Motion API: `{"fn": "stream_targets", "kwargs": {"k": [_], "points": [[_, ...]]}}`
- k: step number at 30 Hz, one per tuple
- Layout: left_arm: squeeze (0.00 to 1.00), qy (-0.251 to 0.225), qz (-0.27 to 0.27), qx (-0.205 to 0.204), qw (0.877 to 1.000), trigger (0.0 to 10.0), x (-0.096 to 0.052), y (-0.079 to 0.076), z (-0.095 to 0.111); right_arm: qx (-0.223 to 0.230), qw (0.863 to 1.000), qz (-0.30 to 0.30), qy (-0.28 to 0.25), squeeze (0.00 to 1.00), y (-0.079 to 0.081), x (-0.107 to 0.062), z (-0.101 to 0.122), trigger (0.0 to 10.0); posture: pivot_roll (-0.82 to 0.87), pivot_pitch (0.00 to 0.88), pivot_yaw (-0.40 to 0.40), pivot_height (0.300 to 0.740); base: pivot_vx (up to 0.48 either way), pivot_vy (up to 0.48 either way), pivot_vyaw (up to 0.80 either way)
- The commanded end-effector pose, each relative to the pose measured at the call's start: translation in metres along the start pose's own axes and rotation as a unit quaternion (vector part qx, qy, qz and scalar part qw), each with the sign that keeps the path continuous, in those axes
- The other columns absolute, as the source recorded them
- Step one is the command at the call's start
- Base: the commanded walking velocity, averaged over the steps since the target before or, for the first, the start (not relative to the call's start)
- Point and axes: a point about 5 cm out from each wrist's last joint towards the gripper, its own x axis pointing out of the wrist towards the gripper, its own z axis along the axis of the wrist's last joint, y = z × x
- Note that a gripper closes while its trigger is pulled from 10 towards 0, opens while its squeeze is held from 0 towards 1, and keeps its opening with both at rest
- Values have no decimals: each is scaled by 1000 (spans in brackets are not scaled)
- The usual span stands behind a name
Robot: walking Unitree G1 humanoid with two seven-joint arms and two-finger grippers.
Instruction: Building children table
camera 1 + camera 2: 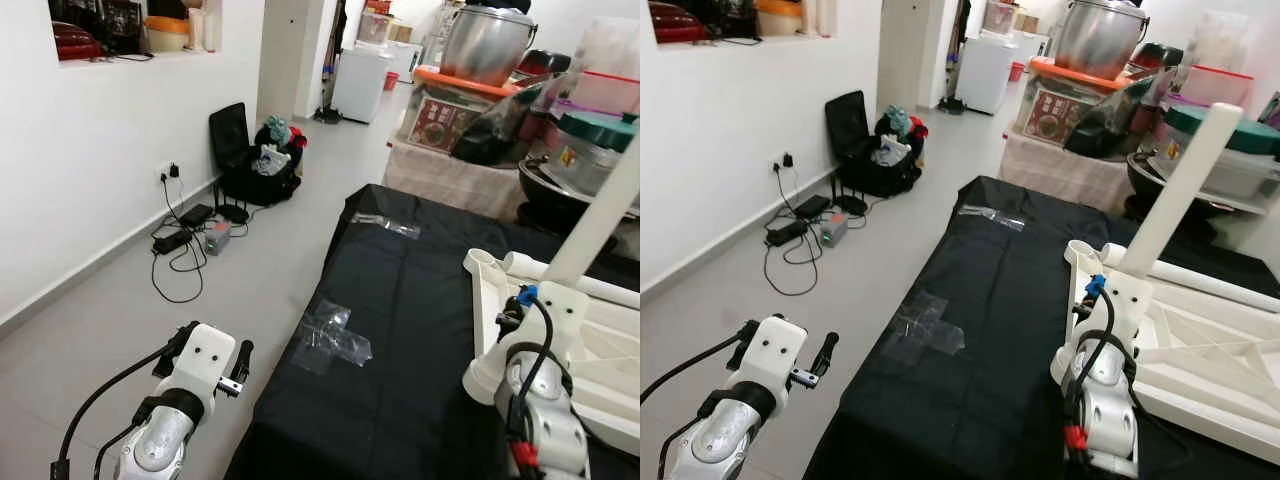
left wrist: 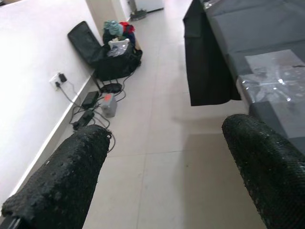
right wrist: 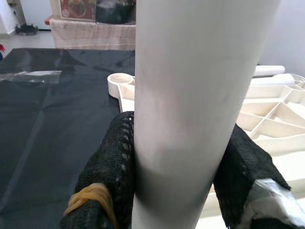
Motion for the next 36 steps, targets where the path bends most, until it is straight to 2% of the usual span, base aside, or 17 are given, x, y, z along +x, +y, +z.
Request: {"fn": "stream_targets", "kwargs": {"k": [1, 3, 4, 5, 6, 9, 10, 19, 20, 21, 22, 27, 29, 30, 31, 34, 36], "points": [[0, 2, -10, 5, 1000, 10000, 1, -5, -1, -21, 999, 30, 14, 0, 12, -4, -4, 10000, 101, 0, -154, 740, 0, 0, 0], [0, 2, -10, 4, 1000, 10000, 1, -5, -1, -11, 998, 65, 9, 0, 24, -6, 0, 10000, 101, 0, -155, 740, 0, 0, 0], [0, 2, -10, 4, 1000, 10000, 1, -5, -1, -2, 996, 94, 0, 820, 32, -7, 4, 10000, 107, 0, -161, 740, 0, 0, 0], [0, 1, -9, 4, 1000, 10000, 1, -5, -1, 4, 994, 107, -6, 820, 35, -7, 7, 10000, 108, 0, -162, 740, 0, 0, 0], [0, 1, -8, 3, 1000, 10000, 1, -4, 0, 25, 990, 140, -14, 1000, 40, -6, 13, 10000, 112, 0, -165, 740, 0, 0, 0], [0, 1, -8, 3, 1000, 10000, 1, -4, 0, 25, 990, 140, -14, 1000, 40, -6, 13, 10000, 112, 0, -165, 740, 0, 0, 0], [0, 1, -7, 3, 1000, 10000, 1, -4, 0, 49, 968, 242, -35, 0, 54, -10, 23, 10000, 107, 0, -164, 740, 0, 0, 0], [0, 1, -7, 3, 1000, 10000, 1, -4, 0, 49, 968, 242, -35, 0, 54, -10, 23, 10000, 107, 0, -164, 740, 0, 0, 0], [0, 1, -8, 2, 1000, 10000, 1, -4, 0, 48, 936, 345, -53, 0, 62, -17, 29, 10000, 103, 0, -162, 740, 0, 0, 0], [0, 1, -5, 2, 1000, 10000, 1, -4, 0, 20, 911, 408, -49, 0, 65, -12, 20, 667, 125, 0, -178, 740, 0, 0, 0], [0, 1, -4, 3, 1000, 10000, 1, -4, 1, -7, 901, 432, -42, 0, 63, -6, 11, 0, 128, 0, -178, 740, 0, 0, 0], [0, 1, -2, 4, 1000, 10000, 0, -3, 1, -29, 886, 462, -29, 0, 60, -6, 0, 0, 124, 0, -172, 740, 0, 0, 0], [0, 1, -6, 3, 1000, 10000, 0, -4, 1, -13, 839, 543, -33, 0, 58, -22, -2, 0, 120, 0, -166, 740, 0, 0, 0], [0, 1, -6, 3, 1000, 10000, 0, -4, 1, -13, 839, 543, -33, 0, 58, -22, -2, 0, 120, 0, -166, 740, 0, 0, 0], [0, 1, -9, 3, 1000, 10000, -1, -5, 1, -11, 822, 568, -35, 0, 54, -27, -4, 0, 118, 0, -166, 740, 0, 0, 0], [0, 1, -9, 3, 1000, 10000, -1, -5, 1, -15, 826, 563, -33, 0, 54, -26, -5, 0, 117, 0, -166, 740, 0, 0, 0], [0, 1, -7, 4, 1000, 10000, -1, -5, 1, -39, 859, 510, -17, 0, 54, -17, -14, 0, 124, 0, -172, 740, 0, 0, 0]]}}
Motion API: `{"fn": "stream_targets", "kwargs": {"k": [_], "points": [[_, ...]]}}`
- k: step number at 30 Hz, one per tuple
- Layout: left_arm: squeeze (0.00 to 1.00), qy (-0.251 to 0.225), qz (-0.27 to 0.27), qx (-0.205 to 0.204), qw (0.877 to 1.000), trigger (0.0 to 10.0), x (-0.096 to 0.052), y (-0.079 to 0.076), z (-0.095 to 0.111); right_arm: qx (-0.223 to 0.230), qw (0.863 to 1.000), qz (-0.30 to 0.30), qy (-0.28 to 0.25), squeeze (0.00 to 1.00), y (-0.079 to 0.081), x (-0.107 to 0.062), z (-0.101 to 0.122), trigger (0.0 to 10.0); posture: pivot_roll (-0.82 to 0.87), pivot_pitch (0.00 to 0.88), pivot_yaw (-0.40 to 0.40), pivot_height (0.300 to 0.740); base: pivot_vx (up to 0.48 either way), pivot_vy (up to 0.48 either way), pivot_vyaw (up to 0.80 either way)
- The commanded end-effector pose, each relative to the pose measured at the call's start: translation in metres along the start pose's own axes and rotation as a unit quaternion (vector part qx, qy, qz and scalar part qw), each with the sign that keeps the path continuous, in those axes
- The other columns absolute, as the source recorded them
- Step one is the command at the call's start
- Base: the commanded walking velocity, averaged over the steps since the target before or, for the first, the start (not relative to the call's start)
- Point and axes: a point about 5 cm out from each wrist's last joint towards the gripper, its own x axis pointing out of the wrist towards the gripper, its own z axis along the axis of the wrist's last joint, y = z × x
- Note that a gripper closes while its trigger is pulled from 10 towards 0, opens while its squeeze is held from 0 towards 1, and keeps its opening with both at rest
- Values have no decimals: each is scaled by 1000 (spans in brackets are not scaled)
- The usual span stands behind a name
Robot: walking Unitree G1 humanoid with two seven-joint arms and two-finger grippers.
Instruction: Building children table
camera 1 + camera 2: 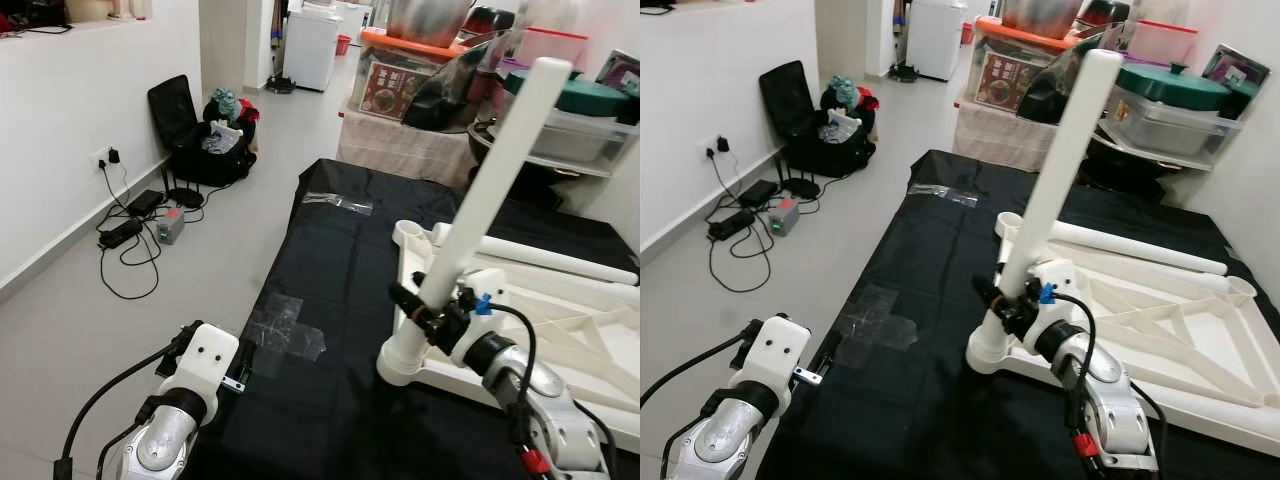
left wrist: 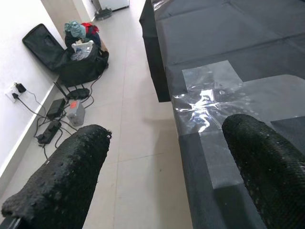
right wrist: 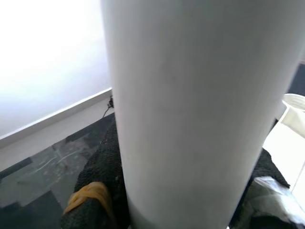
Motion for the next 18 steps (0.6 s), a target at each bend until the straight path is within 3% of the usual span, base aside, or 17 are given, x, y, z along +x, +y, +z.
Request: {"fn": "stream_targets", "kwargs": {"k": [1, 2, 3, 4, 5, 6, 7, 8, 9, 10, 11, 18], "points": [[0, 4, 0, 4, 1000, 10000, -1, -2, 0, -2, 998, -36, 57, 0, 0, 5, -24, 0, 124, 0, -172, 740, 0, 0, 0], [0, 4, 1, 4, 1000, 10000, -1, -1, -1, -5, 987, -132, 92, 0, -15, 6, -32, 0, 124, 0, -171, 740, 0, 0, 0], [0, 4, 1, 4, 1000, 10000, -1, -1, -1, -5, 987, -132, 92, 0, -15, 6, -32, 0, 124, 0, -171, 740, 0, 0, 0], [0, 4, 2, 4, 1000, 10000, -1, -1, -1, -7, 973, -197, 117, 0, -24, 5, -37, 0, 124, 0, -171, 740, 0, 0, 0], [0, 4, 2, 4, 1000, 10000, -1, -1, -1, -7, 973, -197, 117, 0, -24, 5, -37, 0, 124, 0, -171, 740, 0, 0, 0], [0, 4, 2, 4, 1000, 10000, -1, -1, -1, -11, 946, -297, 132, 0, -37, -2, -40, 0, 121, 0, -169, 740, 0, 0, 0], [0, 4, 2, 4, 1000, 10000, -1, -1, -1, -11, 946, -297, 132, 0, -37, -2, -40, 0, 121, 0, -169, 740, 0, 0, 0], [0, 4, 2, 5, 1000, 10000, -1, -1, -1, -8, 915, -378, 139, 0, -44, -12, -42, 0, 121, 0, -168, 740, 0, 0, 0], [0, 4, 2, 5, 1000, 10000, -1, -1, -1, -8, 915, -378, 139, 0, -44, -12, -42, 0, 121, 0, -168, 740, 0, 0, 0], [0, 5, 1, 4, 1000, 10000, -1, -1, -1, -8, 897, -420, 137, 0, -44, -22, -41, 0, 119, 0, -165, 740, 0, 0, 0], [0, 5, 0, 4, 1000, 10000, -1, -1, -1, -5, 890, -437, 131, 0, -40, -27, -39, 0, 113, 0, -161, 740, 0, 0, 0], [0, 5, -2, 4, 1000, 10000, -1, -2, -2, -5, 901, -414, 125, 0, -28, -22, -35, 0, 110, 0, -160, 740, 0, 0, 0]]}}
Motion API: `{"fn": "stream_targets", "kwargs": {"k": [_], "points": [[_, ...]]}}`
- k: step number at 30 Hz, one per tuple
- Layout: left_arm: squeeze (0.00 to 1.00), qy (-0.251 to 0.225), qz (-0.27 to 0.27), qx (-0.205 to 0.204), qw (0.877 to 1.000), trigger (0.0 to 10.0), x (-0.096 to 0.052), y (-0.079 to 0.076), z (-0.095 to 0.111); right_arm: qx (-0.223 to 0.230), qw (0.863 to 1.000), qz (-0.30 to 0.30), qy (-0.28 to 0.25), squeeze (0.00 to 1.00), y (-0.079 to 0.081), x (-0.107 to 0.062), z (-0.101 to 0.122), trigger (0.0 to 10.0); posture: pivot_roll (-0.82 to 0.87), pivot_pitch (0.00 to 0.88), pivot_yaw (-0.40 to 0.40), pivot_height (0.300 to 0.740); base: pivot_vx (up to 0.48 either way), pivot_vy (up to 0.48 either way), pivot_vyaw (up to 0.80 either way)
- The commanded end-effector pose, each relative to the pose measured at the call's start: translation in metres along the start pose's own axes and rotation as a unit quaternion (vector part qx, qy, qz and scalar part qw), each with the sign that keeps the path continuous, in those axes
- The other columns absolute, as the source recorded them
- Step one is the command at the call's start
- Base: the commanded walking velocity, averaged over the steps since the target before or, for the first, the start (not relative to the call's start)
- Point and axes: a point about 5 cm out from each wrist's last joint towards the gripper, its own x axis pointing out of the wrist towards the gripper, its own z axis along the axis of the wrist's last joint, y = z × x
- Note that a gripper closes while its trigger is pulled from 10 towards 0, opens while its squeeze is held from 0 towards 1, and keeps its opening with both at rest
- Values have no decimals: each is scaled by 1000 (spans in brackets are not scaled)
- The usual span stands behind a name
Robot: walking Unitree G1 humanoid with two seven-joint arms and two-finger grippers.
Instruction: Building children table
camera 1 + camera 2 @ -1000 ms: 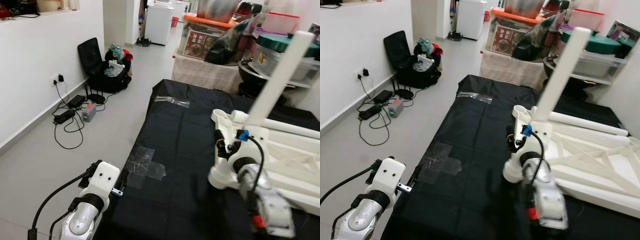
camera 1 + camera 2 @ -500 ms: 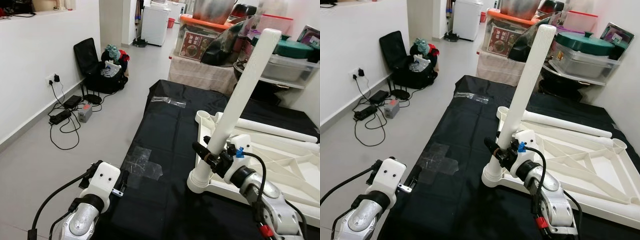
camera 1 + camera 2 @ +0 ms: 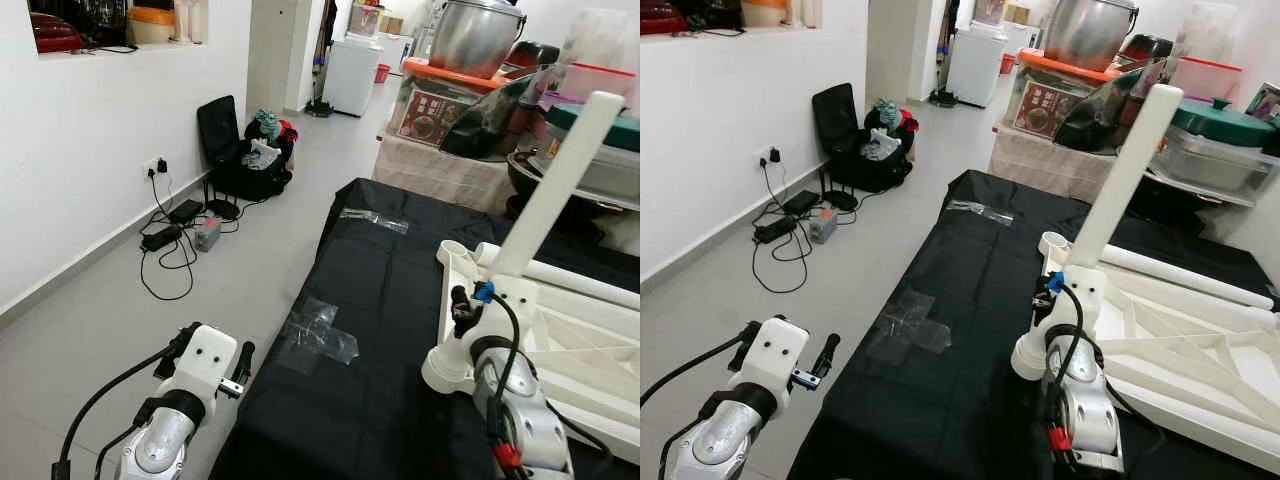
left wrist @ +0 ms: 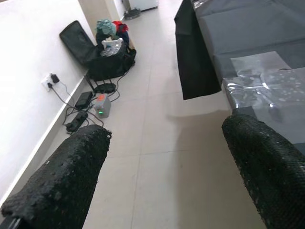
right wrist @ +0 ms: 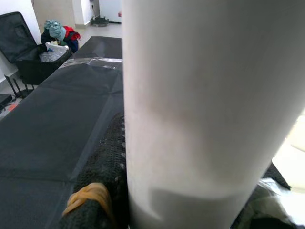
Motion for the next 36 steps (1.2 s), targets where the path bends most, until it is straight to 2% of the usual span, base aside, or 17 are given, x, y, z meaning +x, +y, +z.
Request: {"fn": "stream_targets", "kwargs": {"k": [1, 2, 3, 4, 6, 7, 10, 11, 12, 13, 15, 20, 24, 25, 29, 32, 36], "points": [[0, 3, -5, 4, 1000, 10000, 0, -3, -1, -49, 997, -38, 53, 0, -12, -2, -22, 0, 110, 0, -160, 740, 0, 0, 0], [0, 3, -6, 4, 1000, 10000, 0, -3, -1, -46, 997, -23, 59, 0, -5, -2, -22, 6275, 115, 0, -165, 740, 0, 0, 0], [0, 3, -6, 4, 1000, 10000, 0, -3, -1, -46, 997, -23, 59, 0, -5, -2, -22, 6275, 115, 0, -165, 740, 0, 0, 0], [0, 3, -5, 4, 1000, 10000, -1, -3, -1, -50, 997, 4, 58, 0, 6, -1, -19, 10000, 117, 0, -167, 740, 0, 0, 0], [0, 3, -4, 4, 1000, 10000, -1, -3, -1, -46, 997, 40, 47, 0, 15, -1, -16, 10000, 117, 0, -169, 740, 0, 0, 0], [0, 3, -4, 4, 1000, 10000, -1, -3, -1, -46, 996, 62, 40, 1000, 19, 1, -13, 10000, 120, 0, -172, 740, 0, 0, 0], [0, 3, -3, 4, 1000, 10000, -2, -3, -1, -49, 994, 92, 32, 1000, 22, 3, -7, 10000, 121, 0, -172, 740, 0, 0, 0], [0, 4, -3, 4, 1000, 10000, -2, -3, -1, -58, 993, 97, 28, 651, 22, 4, -3, 10000, 117, 0, -171, 740, 0, 0, 0], [0, 4, -3, 4, 1000, 10000, -2, -3, -1, -58, 993, 97, 28, 651, 22, 4, -3, 10000, 117, 0, -171, 740, 0, 0, 0], [0, 4, -3, 4, 1000, 10000, -2, -3, -1, -53, 991, 119, 19, 0, 25, 5, 2, 10000, 117, 0, -171, 740, 0, 0, 0], [0, 4, -3, 3, 1000, 10000, -2, -3, -1, -44, 982, 185, -3, 0, 32, 4, 8, 10000, 111, 0, -167, 740, 0, 0, 0], [0, 2, -6, 3, 1000, 10000, -1, -4, 0, -75, 917, 389, -36, 0, 44, -14, 3, 10000, 113, 0, -167, 740, 0, 0, 0], [0, 2, -6, 3, 1000, 10000, -1, -4, 0, -79, 913, 399, -34, 0, 44, -15, 1, 10000, 113, 0, -167, 740, 0, 0, 0], [0, 2, -3, 3, 1000, 10000, -1, -3, 1, -73, 917, 392, -20, 0, 44, -14, -5, 0, 124, 0, -180, 740, 0, 0, 0], [0, 2, -1, 3, 1000, 10000, -1, -3, 1, -69, 920, 385, -11, 0, 44, -12, -9, 0, 124, 0, -180, 740, 0, 0, 0], [0, 3, -1, 3, 1000, 10000, -1, -2, 0, -52, 990, 121, 51, 0, 11, 12, -31, 0, 119, 0, -174, 740, 0, 0, 0], [0, 4, -2, 4, 1000, 10000, -1, -2, 0, -43, 997, 25, 61, 0, -12, 9, -40, 0, 114, 0, -173, 740, 0, 0, 0]]}}
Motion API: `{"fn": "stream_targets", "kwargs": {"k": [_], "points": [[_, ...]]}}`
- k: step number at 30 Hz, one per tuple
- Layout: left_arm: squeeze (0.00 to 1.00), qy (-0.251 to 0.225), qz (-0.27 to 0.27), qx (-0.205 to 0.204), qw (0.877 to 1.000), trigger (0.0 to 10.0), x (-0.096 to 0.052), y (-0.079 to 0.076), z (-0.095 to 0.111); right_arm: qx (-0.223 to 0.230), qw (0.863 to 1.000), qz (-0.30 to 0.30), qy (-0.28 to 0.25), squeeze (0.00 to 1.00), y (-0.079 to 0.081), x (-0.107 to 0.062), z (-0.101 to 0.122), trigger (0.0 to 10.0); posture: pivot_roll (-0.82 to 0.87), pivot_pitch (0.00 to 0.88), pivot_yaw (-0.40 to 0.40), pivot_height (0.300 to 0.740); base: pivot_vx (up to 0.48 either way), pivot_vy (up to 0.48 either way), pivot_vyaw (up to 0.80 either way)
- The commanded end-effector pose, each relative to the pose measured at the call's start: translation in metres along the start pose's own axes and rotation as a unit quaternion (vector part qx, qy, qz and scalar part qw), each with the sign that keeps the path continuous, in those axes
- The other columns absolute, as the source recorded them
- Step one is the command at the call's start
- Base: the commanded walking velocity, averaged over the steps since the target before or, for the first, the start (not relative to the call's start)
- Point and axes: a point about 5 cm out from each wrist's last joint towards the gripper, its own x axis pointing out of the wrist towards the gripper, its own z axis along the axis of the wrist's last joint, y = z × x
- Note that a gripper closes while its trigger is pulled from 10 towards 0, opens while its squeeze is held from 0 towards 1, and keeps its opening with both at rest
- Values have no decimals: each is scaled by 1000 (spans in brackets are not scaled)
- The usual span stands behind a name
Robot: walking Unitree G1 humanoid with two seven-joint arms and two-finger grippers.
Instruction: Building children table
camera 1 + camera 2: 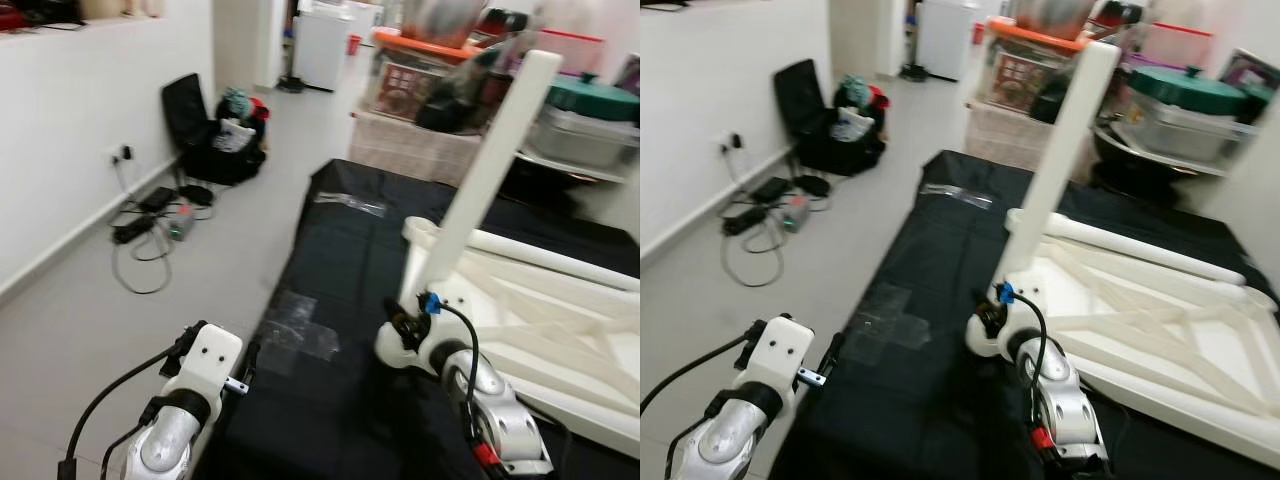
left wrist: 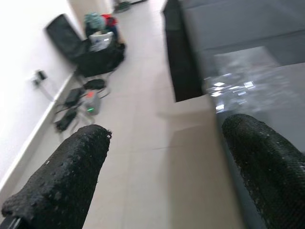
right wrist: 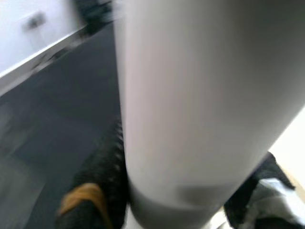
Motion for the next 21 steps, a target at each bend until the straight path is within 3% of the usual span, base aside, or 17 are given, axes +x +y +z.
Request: {"fn": "stream_targets", "kwargs": {"k": [1, 7, 9, 10, 11, 12, 14, 21], "points": [[0, 4, -2, 4, 1000, 10000, -1, -1, 0, -22, 995, -94, 27, 0, -34, -8, -13, 0, 114, 0, -173, 740, 0, 0, 0], [0, 3, -3, 5, 1000, 10000, 0, 0, 0, -23, 985, -166, 38, 0, -56, -28, -26, 0, 106, 0, -168, 740, 0, 0, 0], [0, 4, -4, 5, 1000, 10000, -1, 0, 0, -30, 963, -268, 25, 0, -69, -41, -17, 0, 97, 0, -160, 740, 0, 0, 0], [0, 4, -4, 5, 1000, 10000, -1, 0, 0, -30, 963, -268, 25, 0, -69, -41, -17, 0, 97, 0, -160, 740, 0, 0, 0], [0, 4, -5, 6, 1000, 10000, -1, -1, -1, -30, 951, -308, 19, 0, -73, -46, -13, 0, 97, 0, -160, 740, 0, 0, 0], [0, 4, -5, 6, 1000, 10000, -1, -1, -1, -30, 951, -308, 19, 0, -73, -46, -13, 0, 97, 0, -160, 740, 0, 0, 0], [0, 4, -6, 6, 1000, 10000, -1, -1, -1, -19, 928, -371, 1, 0, -76, -55, -2, 0, 96, 0, -162, 740, 0, 0, 0], [0, 4, -6, 6, 1000, 10000, -1, -1, -1, -7, 918, -396, -14, 0, -69, -59, 10, 0, 100, 0, -168, 740, 0, 0, 0]]}}
